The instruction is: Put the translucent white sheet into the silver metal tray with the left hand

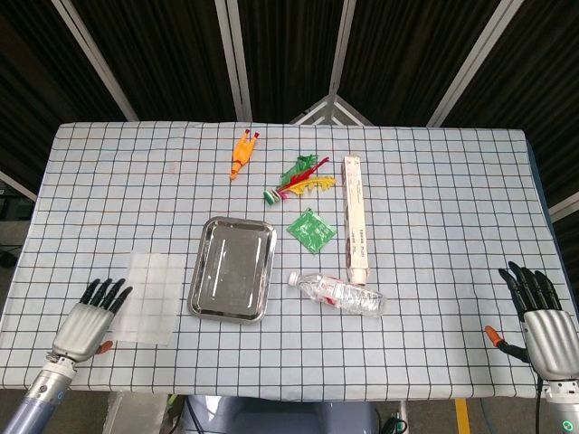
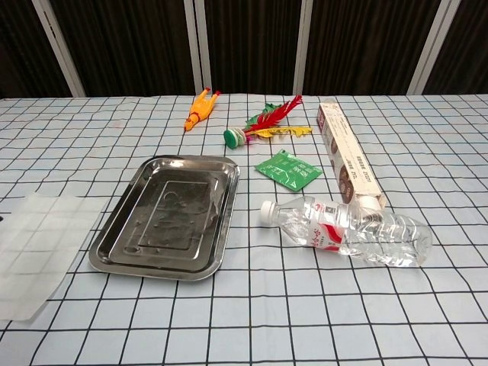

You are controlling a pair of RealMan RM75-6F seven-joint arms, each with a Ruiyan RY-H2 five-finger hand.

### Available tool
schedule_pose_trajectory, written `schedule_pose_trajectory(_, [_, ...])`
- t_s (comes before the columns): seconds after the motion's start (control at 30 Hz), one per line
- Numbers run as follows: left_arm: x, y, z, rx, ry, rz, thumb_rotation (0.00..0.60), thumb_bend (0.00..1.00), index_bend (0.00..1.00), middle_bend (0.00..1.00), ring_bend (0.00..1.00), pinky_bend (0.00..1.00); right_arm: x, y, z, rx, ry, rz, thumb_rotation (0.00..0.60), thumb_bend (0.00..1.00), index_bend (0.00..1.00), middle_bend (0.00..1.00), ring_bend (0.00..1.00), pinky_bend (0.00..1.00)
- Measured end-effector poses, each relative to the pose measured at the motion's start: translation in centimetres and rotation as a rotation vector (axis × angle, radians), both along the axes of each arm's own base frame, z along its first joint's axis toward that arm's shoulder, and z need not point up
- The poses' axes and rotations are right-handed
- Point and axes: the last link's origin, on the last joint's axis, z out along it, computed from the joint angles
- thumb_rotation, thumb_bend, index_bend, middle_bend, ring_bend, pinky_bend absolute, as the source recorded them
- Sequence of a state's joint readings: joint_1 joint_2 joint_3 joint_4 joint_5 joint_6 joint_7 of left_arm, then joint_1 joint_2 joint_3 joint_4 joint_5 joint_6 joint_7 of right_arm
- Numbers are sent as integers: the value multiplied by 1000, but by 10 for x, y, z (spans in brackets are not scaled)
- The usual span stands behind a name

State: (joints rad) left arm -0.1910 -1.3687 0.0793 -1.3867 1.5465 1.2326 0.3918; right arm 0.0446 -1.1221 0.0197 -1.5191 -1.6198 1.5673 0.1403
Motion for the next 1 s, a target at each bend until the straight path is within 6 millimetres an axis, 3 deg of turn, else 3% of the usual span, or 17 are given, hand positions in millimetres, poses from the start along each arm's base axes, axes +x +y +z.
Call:
schedule_pose_trajectory(0.33, [-2,5,2,11,4,7,600,72,0,0,0,0,0,0,0,0,0,-1,600,289,0,0,0,11])
schedule_pose_trajectory(0.8, [1,13,-11,-15,23,-18,600,76,0,0,0,0,0,0,0,-4,3,-7,600,290,0,0,0,11])
schedule_pose_trajectory(1.0, [3,9,-5,-21,4,-29,600,76,0,0,0,0,-1,0,0,-4,1,-9,600,290,0,0,0,11])
